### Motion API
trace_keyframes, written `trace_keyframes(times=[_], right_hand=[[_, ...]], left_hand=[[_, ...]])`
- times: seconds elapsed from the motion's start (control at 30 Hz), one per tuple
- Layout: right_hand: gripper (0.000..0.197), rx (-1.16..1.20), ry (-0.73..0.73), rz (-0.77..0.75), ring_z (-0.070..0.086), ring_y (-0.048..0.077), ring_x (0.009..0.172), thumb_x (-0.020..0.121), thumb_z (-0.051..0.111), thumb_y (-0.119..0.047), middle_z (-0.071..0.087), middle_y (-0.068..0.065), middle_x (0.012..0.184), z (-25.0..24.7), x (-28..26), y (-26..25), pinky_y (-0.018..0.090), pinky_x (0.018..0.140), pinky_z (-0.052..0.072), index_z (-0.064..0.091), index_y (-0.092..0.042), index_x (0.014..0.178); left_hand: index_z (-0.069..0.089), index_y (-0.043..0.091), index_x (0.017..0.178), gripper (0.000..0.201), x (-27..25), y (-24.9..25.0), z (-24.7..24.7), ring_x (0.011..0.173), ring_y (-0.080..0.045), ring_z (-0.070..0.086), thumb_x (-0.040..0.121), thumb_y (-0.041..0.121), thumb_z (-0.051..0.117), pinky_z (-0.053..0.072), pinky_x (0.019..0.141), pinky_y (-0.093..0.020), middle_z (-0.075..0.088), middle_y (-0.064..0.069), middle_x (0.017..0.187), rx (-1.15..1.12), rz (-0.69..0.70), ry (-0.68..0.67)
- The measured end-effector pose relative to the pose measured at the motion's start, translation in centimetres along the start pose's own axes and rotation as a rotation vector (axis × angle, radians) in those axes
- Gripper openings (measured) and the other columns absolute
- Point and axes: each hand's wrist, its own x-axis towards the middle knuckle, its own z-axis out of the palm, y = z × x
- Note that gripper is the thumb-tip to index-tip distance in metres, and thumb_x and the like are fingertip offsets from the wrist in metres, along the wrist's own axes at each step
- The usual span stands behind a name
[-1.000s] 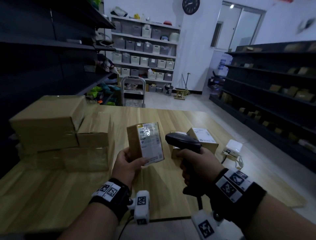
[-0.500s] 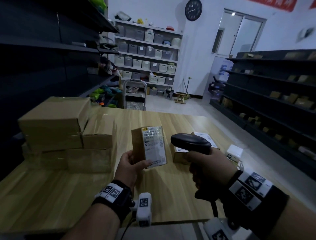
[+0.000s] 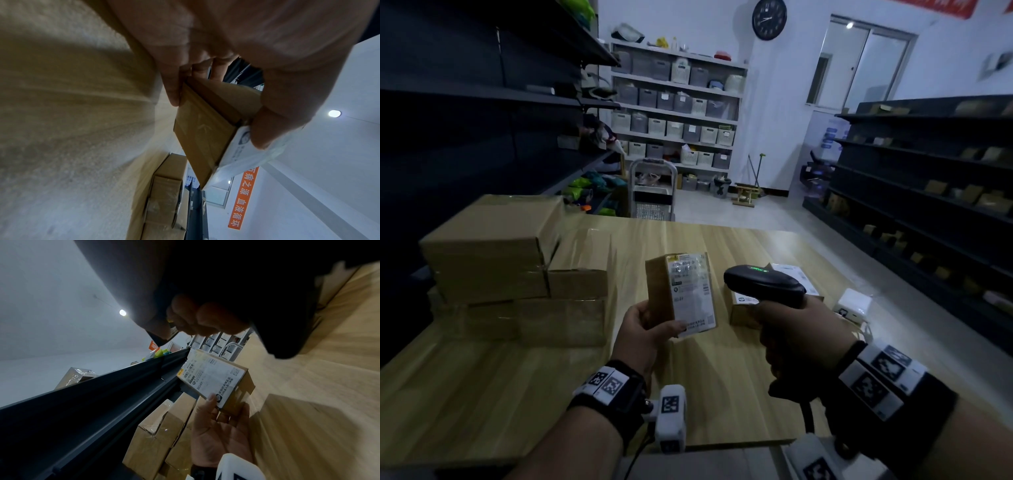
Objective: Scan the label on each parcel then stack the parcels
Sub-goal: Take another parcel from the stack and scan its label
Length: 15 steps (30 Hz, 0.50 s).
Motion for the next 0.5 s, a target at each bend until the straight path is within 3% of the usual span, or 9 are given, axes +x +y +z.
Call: trace_keyframes(times=[0.1,0.2,0.23,0.33,0.4,0.5], right_hand=[[0.018,0.019,-0.010,-0.004,0.033,0.018,0.044,0.097,0.068,-0.010,0.041,0.007,0.053,0.0,0.1,0.2,0.028,0.051,0.028,0.060,-0.012,0.081],[0.023,0.079,-0.035,0.012,0.034,0.019,0.044,0.096,0.068,-0.011,0.041,0.009,0.054,-0.3,0.4,0.5,0.028,0.051,0.029,0.058,-0.012,0.075],[0.023,0.120,-0.048,0.033,0.034,0.019,0.044,0.095,0.068,-0.011,0.040,0.009,0.055,-0.5,0.6,0.6,0.028,0.050,0.030,0.058,-0.012,0.075],[0.019,0.293,-0.075,0.098,0.035,0.020,0.040,0.094,0.071,-0.021,0.039,0.008,0.057,-1.9,1.6,1.6,0.026,0.045,0.035,0.059,-0.012,0.081],[0.026,0.406,-0.088,0.145,0.035,0.017,0.038,0.093,0.069,-0.030,0.037,0.005,0.057,-3.0,2.9,2.8,0.026,0.041,0.035,0.056,-0.014,0.077],[0.028,0.566,-0.081,0.166,0.033,0.016,0.036,0.088,0.067,-0.035,0.033,0.001,0.053,-4.5,5.2,5.0,0.027,0.038,0.035,0.051,-0.016,0.073]], left_hand=[[0.060,0.014,0.140,0.104,-0.1,0.1,0.1,0.113,-0.032,0.079,0.046,0.026,0.103,0.061,0.102,-0.056,0.084,-0.008,0.120,-0.008,-0.008,-0.008],[0.060,0.013,0.139,0.082,0.0,0.0,0.0,0.114,-0.033,0.078,0.068,0.012,0.100,0.061,0.095,-0.049,0.082,-0.011,0.123,-0.023,-0.017,-0.015],[0.060,0.014,0.139,0.081,0.0,-0.1,0.0,0.114,-0.033,0.079,0.068,0.014,0.100,0.061,0.096,-0.049,0.082,-0.011,0.124,-0.023,-0.017,-0.013],[0.062,0.015,0.138,0.099,0.2,-0.3,-0.1,0.113,-0.032,0.081,0.049,0.032,0.102,0.062,0.103,-0.056,0.084,-0.010,0.123,-0.032,-0.005,-0.012],[0.063,0.017,0.137,0.100,0.5,-0.5,-0.2,0.113,-0.032,0.081,0.045,0.033,0.102,0.062,0.104,-0.056,0.085,-0.007,0.119,-0.028,-0.001,-0.005],[0.066,0.018,0.134,0.081,0.6,-0.6,0.0,0.110,-0.032,0.083,0.062,0.019,0.101,0.064,0.101,-0.056,0.086,-0.007,0.116,-0.001,-0.012,0.013]])
